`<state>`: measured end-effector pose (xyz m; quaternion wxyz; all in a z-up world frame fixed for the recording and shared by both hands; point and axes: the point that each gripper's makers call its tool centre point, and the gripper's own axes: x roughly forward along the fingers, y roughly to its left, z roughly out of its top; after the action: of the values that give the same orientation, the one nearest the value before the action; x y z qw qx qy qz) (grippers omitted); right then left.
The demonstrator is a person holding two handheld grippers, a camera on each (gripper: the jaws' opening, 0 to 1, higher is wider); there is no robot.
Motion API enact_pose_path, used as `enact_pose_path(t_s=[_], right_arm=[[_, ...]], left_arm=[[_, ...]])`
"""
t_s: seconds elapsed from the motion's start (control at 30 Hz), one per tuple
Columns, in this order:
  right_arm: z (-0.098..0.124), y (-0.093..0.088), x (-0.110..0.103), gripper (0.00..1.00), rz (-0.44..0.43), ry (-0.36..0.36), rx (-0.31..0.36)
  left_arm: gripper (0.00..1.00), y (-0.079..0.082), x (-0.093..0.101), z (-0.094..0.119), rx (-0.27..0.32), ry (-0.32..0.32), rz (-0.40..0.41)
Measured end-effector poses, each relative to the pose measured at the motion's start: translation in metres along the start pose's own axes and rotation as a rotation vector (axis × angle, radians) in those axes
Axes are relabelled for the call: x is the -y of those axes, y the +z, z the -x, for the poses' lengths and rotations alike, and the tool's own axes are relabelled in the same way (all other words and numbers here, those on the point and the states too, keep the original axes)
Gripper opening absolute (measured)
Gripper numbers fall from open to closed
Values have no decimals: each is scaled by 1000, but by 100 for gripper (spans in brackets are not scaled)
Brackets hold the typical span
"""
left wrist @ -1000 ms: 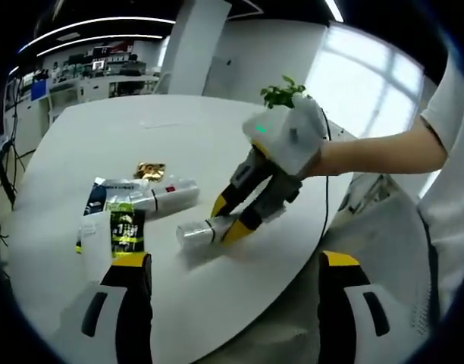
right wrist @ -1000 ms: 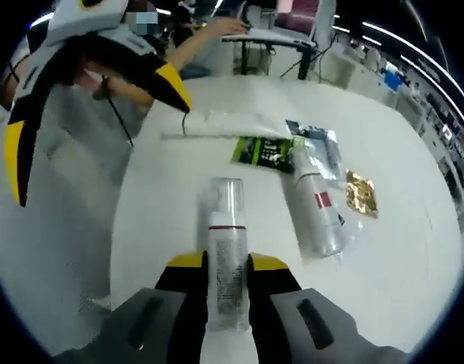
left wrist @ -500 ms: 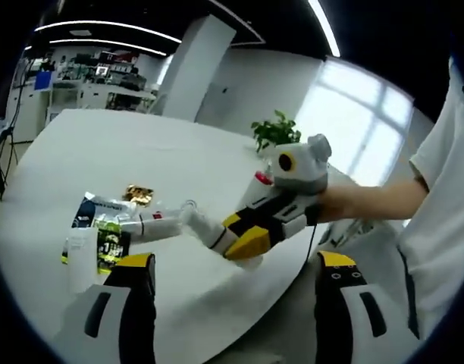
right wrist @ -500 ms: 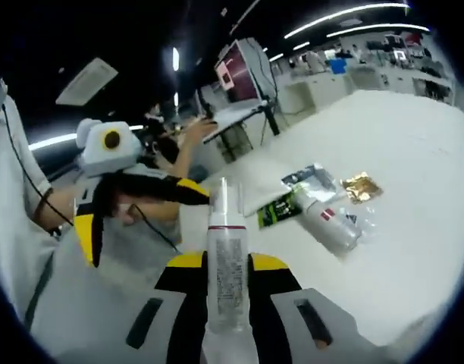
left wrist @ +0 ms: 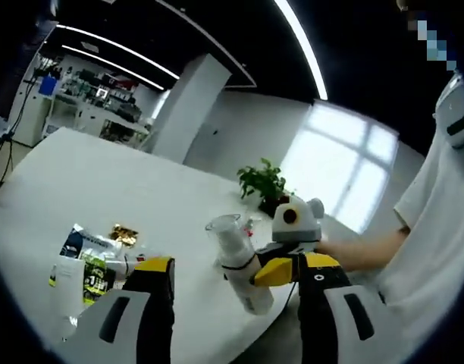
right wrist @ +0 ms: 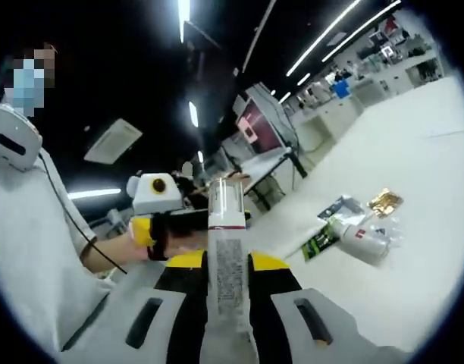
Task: Arrange the skincare products in the storage area until every visible bottle or jar stands upright without overlapping.
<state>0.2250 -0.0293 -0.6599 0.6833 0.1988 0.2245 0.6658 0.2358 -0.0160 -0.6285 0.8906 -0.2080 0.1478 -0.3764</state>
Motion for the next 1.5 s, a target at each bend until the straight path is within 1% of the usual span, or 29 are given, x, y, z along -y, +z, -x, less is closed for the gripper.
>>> enact_pose_path(t_s=[0.03, 0.13, 0.17, 0.23, 0.3, 0.4, 0.47, 0.5, 0.6, 0.73, 0.77, 0.8, 0.83, 0.87, 0.9, 0.93, 0.97, 1.0, 1.07, 1.1, 1.23, 1.3, 1.37, 1.43, 1.47, 1.5], right_arm=[[0, 1, -6, 19, 0, 20, 3], [1, 3, -14, 19, 0, 41, 15], [1, 6, -19, 19, -5, 60, 30], [3, 9, -22, 19, -9, 73, 47], [5, 11, -27, 19, -13, 87, 63], [7, 14, -34, 20, -20, 110, 79], [9, 15, -37, 20, -23, 111, 88], [9, 15, -39, 20, -23, 114, 93], [11, 17, -38, 20, -29, 101, 102], [12, 21, -35, 20, -29, 65, 105], [12, 24, -34, 20, -17, 42, 109], [13, 31, -35, 21, 2, 26, 126], [13, 37, -34, 21, 25, 7, 142], [16, 45, -32, 22, 55, -26, 158], [16, 49, -31, 22, 91, -56, 159], [17, 52, -30, 23, 140, -102, 144], [16, 52, -29, 23, 168, -137, 120], [16, 52, -28, 24, 190, -169, 96], [14, 50, -28, 24, 253, -232, 33], [15, 51, -25, 24, 284, -301, 8], [18, 57, -21, 24, 356, -424, -39], [24, 61, -16, 23, 409, -530, -73], [25, 65, -16, 22, 442, -584, -83], [27, 72, -20, 23, 435, -640, -51], [27, 75, -23, 24, 441, -649, -48], [29, 77, -24, 26, 451, -675, -49]], left_arm=[[54, 3, 5, -3, 3, -17, -3], [51, 10, 16, -9, 7, -58, -5], [49, 12, 22, -11, 7, -80, -4], [45, 13, 30, -14, 4, -111, 10], [41, 14, 34, -15, 4, -128, 11], [32, 15, 38, -17, 1, -136, 13], [23, 17, 41, -19, -2, -144, -7], [20, 18, 39, -19, -4, -141, -10], [19, 19, 41, -22, -13, -140, -27], [19, 21, 42, -25, -38, -100, -45], [19, 24, 41, -25, -36, -76, -43], [19, 27, 40, -25, -25, -60, -31], [19, 34, 44, -26, 1, -42, 14], [18, 38, 44, -26, 14, -30, 32], [18, 38, 38, -26, 29, -5, 49], [18, 39, 36, -26, 30, 14, 48], [18, 43, 36, -26, 35, 28, 35], [18, 47, 34, -27, 38, 76, 10], [18, 54, 32, -28, 44, 119, -1], [18, 57, 30, -28, 48, 139, -8], [18, 67, 29, -29, 44, 226, -19], [18, 71, 30, -30, 31, 292, -63], [18, 73, 33, -31, 24, 338, -95], [18, 74, 34, -33, 13, 368, -125], [18, 77, 36, -33, 24, 389, -173], [18, 79, 39, -34, 25, 391, -211]])
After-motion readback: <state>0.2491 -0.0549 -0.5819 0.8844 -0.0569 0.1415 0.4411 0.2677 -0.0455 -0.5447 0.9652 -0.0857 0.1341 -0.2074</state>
